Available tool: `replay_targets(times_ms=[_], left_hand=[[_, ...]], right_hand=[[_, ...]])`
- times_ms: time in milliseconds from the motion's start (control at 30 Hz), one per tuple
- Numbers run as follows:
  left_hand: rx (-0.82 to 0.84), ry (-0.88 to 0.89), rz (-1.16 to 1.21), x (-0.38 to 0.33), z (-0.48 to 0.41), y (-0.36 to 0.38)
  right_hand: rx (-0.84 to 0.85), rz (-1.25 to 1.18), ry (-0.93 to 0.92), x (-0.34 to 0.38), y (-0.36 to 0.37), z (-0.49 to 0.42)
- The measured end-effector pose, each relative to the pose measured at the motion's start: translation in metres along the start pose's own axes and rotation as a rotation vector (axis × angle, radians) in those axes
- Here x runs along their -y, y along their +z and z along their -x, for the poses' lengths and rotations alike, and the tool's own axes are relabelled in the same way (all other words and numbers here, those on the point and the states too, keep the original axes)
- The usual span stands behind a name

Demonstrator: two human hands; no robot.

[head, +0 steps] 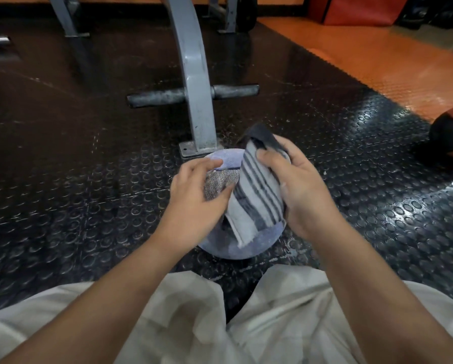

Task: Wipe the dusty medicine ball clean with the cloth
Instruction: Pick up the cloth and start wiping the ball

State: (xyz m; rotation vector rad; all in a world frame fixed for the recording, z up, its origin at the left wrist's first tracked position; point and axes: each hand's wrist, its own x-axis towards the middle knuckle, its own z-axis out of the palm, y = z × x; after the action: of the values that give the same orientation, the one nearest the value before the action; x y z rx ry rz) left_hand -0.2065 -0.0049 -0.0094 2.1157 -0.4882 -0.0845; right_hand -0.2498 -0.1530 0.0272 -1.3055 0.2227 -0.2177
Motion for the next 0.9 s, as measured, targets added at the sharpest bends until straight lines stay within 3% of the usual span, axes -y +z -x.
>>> replay_targets(times_ms=[167, 333, 700, 767, 900], left_hand=[[0.105, 0.044, -0.141, 0.016, -0.002, 0.016], [0.179, 0.042, -0.262, 0.028, -0.006, 0.026], [0.162, 0.011, -0.135, 0.031, -0.011, 0.026], [0.15, 0.007, -0.145, 0.03, -0.012, 0.026], [0.132, 0.033, -0.174, 0.03, -0.009, 0.03]], right_hand=[[0.005, -0.15, 0.148, 0.001, -0.011, -0.003], [-0.039, -0.169, 0.177, -0.006, -0.01, -0.007], [-0.151, -0.039, 0.149, 0.02, -0.03, -0.004], [-0.154, 0.103, 0.022, 0.021, -0.038, -0.002], [-0.058, 0.824, -0.206, 0.008, -0.037, -0.002]])
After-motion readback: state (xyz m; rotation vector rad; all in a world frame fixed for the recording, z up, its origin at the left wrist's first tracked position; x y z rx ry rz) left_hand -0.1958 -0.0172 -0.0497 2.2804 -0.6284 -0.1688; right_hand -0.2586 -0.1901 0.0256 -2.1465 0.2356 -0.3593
